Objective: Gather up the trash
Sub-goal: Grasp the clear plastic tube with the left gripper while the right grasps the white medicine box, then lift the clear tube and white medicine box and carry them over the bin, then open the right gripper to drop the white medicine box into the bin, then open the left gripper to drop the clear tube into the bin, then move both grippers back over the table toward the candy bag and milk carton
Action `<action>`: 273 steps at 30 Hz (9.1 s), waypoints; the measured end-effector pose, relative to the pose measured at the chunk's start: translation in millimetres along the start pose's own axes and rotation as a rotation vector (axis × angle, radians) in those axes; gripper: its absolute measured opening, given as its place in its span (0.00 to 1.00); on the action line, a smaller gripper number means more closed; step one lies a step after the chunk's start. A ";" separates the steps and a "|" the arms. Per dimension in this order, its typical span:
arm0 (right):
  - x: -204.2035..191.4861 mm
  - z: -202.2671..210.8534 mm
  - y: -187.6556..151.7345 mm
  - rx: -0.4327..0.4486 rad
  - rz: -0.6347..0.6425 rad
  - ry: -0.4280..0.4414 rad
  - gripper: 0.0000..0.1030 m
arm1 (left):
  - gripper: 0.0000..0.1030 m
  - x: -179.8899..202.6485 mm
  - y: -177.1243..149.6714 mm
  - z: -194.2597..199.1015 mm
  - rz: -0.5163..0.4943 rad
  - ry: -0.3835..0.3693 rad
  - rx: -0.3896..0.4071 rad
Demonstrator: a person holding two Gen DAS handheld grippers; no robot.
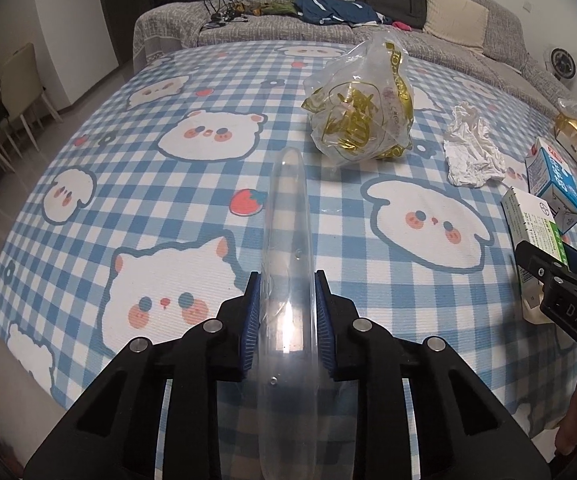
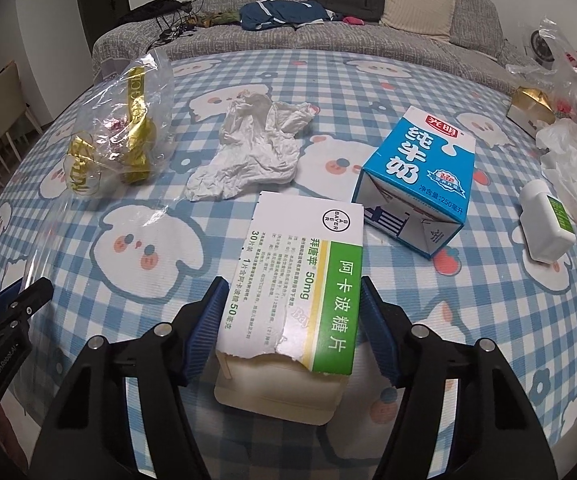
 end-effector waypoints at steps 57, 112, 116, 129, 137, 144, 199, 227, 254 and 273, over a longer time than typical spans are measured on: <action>-0.8 81.2 -76.5 0.094 0.039 -0.020 0.60 | 0.24 4.0 -80.9 73.2 -0.018 -0.085 0.067; -8.4 101.3 -240.0 0.079 0.126 0.019 0.60 | 0.24 -29.7 -248.4 53.2 0.056 -0.122 -0.033; -10.4 89.1 -256.9 0.051 0.137 0.025 0.60 | 0.24 -23.4 -261.5 38.6 0.053 -0.121 -0.069; -14.7 7.2 -291.3 -0.078 0.136 0.012 0.60 | 0.24 -13.1 -280.7 -5.3 0.027 -0.107 -0.116; -12.1 -18.8 -299.5 -0.124 0.130 -0.016 0.61 | 0.24 -13.9 -285.2 -15.7 0.026 -0.087 -0.119; -9.1 -17.1 -297.9 -0.117 0.125 -0.014 0.62 | 0.24 -12.4 -281.3 -12.1 0.031 -0.089 -0.114; 158.9 13.1 -295.9 -0.059 -0.091 -0.102 0.93 | 0.51 169.8 -268.5 -28.6 -0.204 -0.148 -0.110; 104.7 90.1 -247.3 0.072 -0.040 -0.058 0.93 | 0.94 101.0 -230.9 48.2 -0.111 -0.164 0.026; 82.1 135.7 -162.7 0.187 -0.018 -0.041 0.93 | 0.94 55.0 -154.6 90.9 -0.045 -0.140 0.110; 69.8 143.6 -84.1 0.224 -0.020 -0.016 0.93 | 0.94 34.6 -80.3 95.9 -0.004 -0.118 0.165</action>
Point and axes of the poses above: each gripper's, at about its wrist camera, not at the fingertips, and z roughly against the way its jaws point, x to its right, y to its top, the point moved 1 cm from there along -z, roughly the way its jaws point, and after that the axes turned 8 degrees about -x, right-handed, at the moved point
